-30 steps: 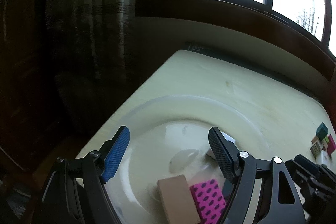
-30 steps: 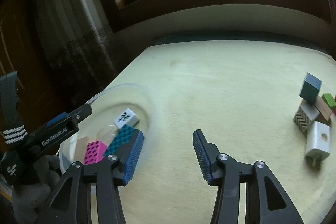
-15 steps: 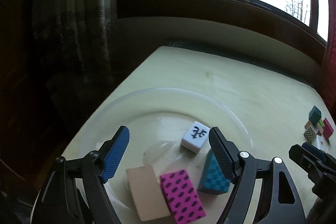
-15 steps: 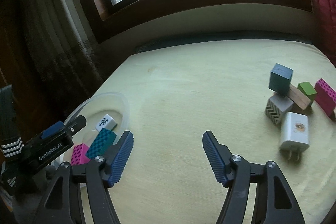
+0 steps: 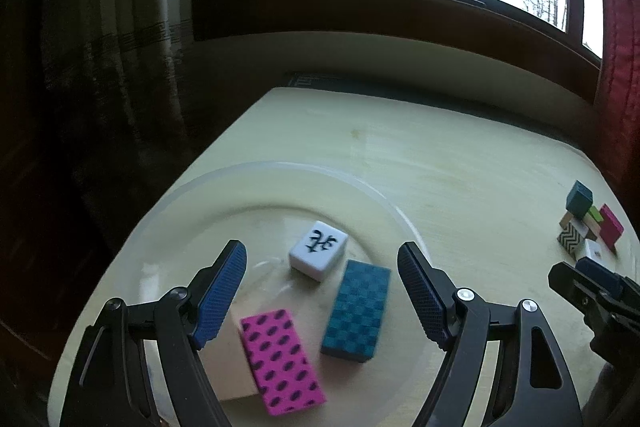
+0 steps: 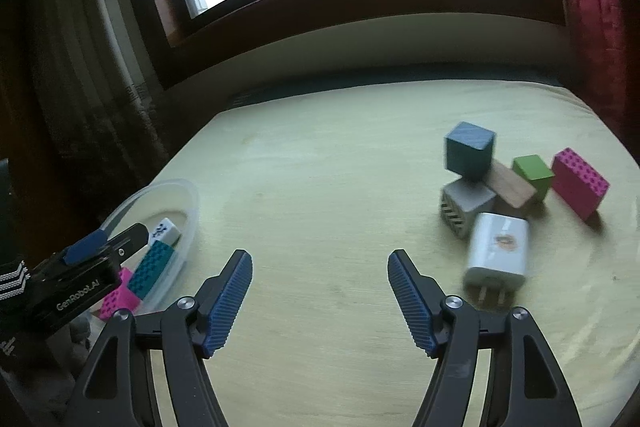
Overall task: Organize rigid objects
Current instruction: 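Move both open tools away from the container toward the block pile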
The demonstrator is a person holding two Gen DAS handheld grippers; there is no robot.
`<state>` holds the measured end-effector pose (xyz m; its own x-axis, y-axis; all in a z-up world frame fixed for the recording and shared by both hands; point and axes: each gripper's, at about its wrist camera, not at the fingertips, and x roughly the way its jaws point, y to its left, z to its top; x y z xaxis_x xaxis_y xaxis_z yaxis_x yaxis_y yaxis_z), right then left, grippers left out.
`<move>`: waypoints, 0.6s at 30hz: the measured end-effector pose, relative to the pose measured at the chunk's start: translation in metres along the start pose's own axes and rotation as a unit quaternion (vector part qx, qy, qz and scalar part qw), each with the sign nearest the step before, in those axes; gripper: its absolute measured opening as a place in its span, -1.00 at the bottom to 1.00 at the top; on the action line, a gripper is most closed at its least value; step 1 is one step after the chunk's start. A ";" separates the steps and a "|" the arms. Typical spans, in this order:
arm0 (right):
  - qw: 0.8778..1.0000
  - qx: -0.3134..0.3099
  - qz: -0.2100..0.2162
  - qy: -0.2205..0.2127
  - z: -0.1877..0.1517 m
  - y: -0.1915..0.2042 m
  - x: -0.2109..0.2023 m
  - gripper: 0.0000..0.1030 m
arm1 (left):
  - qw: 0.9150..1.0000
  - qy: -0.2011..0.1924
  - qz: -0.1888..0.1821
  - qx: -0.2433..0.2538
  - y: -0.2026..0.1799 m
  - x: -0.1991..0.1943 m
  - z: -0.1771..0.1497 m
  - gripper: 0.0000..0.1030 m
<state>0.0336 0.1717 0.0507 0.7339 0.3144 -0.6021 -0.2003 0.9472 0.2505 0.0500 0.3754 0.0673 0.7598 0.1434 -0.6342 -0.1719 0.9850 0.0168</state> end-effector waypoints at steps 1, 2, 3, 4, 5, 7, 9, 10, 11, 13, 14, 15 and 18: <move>1.000 -0.001 -0.002 -0.001 0.000 -0.003 -0.001 0.43 | 1.000 0.001 -0.001 0.002 -0.003 0.001 0.000 0.53; 1.000 -0.003 -0.008 -0.002 0.000 -0.006 -0.003 0.43 | 1.000 0.002 -0.004 0.004 -0.007 0.001 -0.001 0.53; 1.000 -0.006 -0.012 -0.004 0.000 -0.009 -0.005 0.43 | 1.000 0.003 -0.005 0.006 -0.009 0.002 -0.001 0.53; 1.000 -0.009 -0.017 -0.005 0.000 -0.012 -0.007 0.43 | 1.000 0.003 -0.006 0.008 -0.011 0.002 -0.002 0.53; 1.000 -0.011 -0.020 -0.006 0.000 -0.013 -0.008 0.43 | 1.000 0.004 -0.009 0.011 -0.015 0.003 -0.003 0.53; 0.999 -0.017 -0.031 -0.009 -0.001 -0.019 -0.011 0.43 | 1.000 0.006 -0.012 0.014 -0.021 0.003 -0.004 0.53; 0.999 -0.024 -0.042 -0.012 -0.002 -0.025 -0.015 0.44 | 1.000 0.007 -0.015 0.016 -0.025 0.004 -0.004 0.53; 0.998 -0.027 -0.047 -0.013 -0.002 -0.028 -0.016 0.45 | 1.000 0.007 -0.016 0.018 -0.027 0.004 -0.005 0.53; 0.998 -0.030 -0.050 -0.013 -0.003 -0.033 -0.019 0.47 | 1.000 0.008 -0.019 0.020 -0.030 0.005 -0.005 0.53; 0.997 -0.036 -0.060 -0.014 -0.005 -0.043 -0.024 0.48 | 0.999 0.010 -0.021 0.023 -0.035 0.006 -0.006 0.53; 0.997 -0.038 -0.063 -0.013 -0.006 -0.047 -0.026 0.48 | 0.999 0.011 -0.023 0.025 -0.037 0.006 -0.006 0.53; 0.997 -0.039 -0.068 -0.012 -0.007 -0.050 -0.028 0.49 | 0.999 0.012 -0.025 0.027 -0.040 0.007 -0.006 0.53; 0.996 -0.040 -0.078 -0.008 -0.008 -0.062 -0.032 0.49 | 0.999 0.014 -0.028 0.031 -0.047 0.008 -0.007 0.53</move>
<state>0.0173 0.1037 0.0486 0.7708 0.1616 -0.6162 -0.1330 0.9868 0.0925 0.0599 0.3294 0.0557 0.7487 0.0858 -0.6573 -0.0901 0.9956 0.0273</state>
